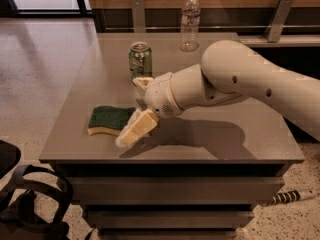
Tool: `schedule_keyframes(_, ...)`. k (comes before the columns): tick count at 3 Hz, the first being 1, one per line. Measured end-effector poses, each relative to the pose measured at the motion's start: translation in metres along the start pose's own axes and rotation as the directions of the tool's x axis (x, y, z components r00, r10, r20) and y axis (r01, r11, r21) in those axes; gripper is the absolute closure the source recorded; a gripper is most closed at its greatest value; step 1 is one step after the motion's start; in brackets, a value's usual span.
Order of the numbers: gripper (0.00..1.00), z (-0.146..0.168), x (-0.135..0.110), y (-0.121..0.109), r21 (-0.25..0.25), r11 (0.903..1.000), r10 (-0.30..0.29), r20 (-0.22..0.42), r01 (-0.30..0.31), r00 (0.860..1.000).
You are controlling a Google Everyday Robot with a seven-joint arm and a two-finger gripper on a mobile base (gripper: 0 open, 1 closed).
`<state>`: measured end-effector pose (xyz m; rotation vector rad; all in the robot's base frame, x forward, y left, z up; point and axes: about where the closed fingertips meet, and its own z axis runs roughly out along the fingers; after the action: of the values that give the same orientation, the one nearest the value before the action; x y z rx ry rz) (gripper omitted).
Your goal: Pick sponge
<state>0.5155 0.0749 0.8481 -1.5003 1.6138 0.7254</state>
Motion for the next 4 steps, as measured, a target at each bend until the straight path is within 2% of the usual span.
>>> schedule_keyframes(1, 0.0, 0.02, 0.011, -0.001, -0.015, 0.9997, 0.018, 0.026, -0.018, 1.0)
schedule_keyframes(2, 0.0, 0.036, 0.016, 0.001, -0.021, 0.9998, 0.006, 0.081, -0.004, 0.997)
schedule_keyframes(3, 0.23, 0.048, 0.021, 0.003, -0.017, 0.9999, 0.001, 0.12, 0.001, 0.993)
schedule_keyframes(4, 0.45, 0.046, 0.017, 0.003, -0.017, 0.9999, 0.001, 0.12, 0.001, 0.993)
